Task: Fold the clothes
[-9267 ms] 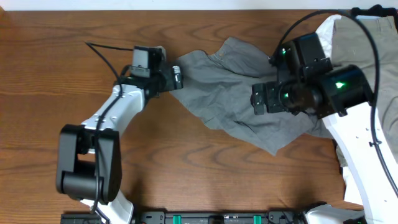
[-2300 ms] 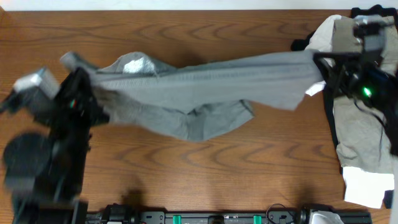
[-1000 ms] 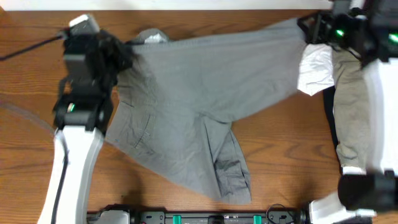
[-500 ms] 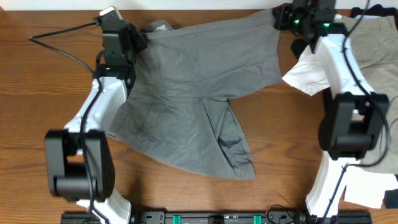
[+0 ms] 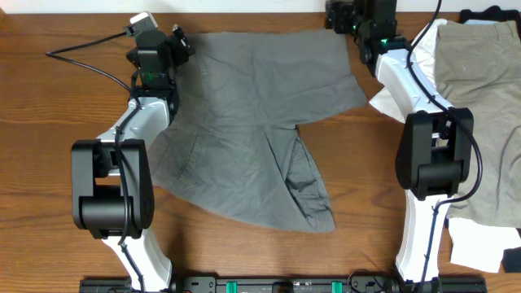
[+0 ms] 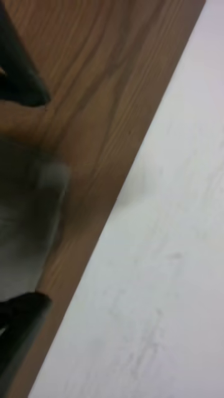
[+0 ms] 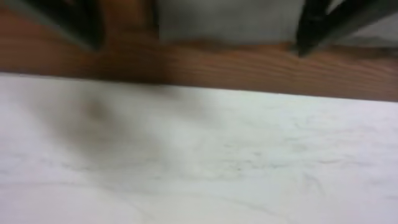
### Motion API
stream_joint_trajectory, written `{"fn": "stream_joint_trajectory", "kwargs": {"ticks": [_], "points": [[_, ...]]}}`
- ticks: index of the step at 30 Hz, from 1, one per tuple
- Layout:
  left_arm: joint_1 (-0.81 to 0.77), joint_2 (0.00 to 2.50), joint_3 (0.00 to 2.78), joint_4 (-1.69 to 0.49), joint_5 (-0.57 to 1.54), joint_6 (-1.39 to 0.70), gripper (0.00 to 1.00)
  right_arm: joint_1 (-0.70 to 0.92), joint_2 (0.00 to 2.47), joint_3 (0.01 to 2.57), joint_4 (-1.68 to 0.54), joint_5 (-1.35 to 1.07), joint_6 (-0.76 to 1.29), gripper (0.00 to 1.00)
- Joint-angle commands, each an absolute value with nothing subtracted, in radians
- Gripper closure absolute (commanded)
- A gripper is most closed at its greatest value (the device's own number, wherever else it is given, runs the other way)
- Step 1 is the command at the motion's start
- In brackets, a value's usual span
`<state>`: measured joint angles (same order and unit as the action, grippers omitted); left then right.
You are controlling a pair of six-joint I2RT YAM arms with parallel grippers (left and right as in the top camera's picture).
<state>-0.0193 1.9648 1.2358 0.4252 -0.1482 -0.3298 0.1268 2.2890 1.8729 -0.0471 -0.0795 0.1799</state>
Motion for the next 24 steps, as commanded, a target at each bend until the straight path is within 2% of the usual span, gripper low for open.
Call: {"fn": "stream_joint_trajectory", "kwargs": {"ticks": [1, 8, 11, 16, 19, 24], "points": [[-0.009, 1.89, 1.255, 0.367, -0.17, -0.285, 0.02, 0.122, 2.213, 1.909, -0.126, -0.05, 0.213, 0.01], [-0.008, 1.622, 1.255, -0.065, -0.135, -0.289, 0.02, 0.111, 1.998, 1.914, -0.587, -0.18, 0.196, 0.01], [-0.008, 1.515, 1.255, -0.249, -0.066, -0.288, 0.02, 0.115, 1.922, 1.914, -0.757, -0.256, 0.11, 0.01], [-0.008, 1.414, 1.255, -0.535, -0.059, -0.318, 0.02, 0.124, 1.884, 1.913, -0.997, -0.267, 0.086, 0.03], [-0.008, 1.411, 1.251, -0.687, -0.053, -0.418, 0.02, 0.128, 1.89, 1.857, -1.069, -0.312, 0.04, 0.07], [-0.012, 1.425, 1.207, -0.754, -0.037, -0.443, 0.02, 0.157, 1.891, 1.674, -1.047, -0.353, 0.025, 0.2]]}}
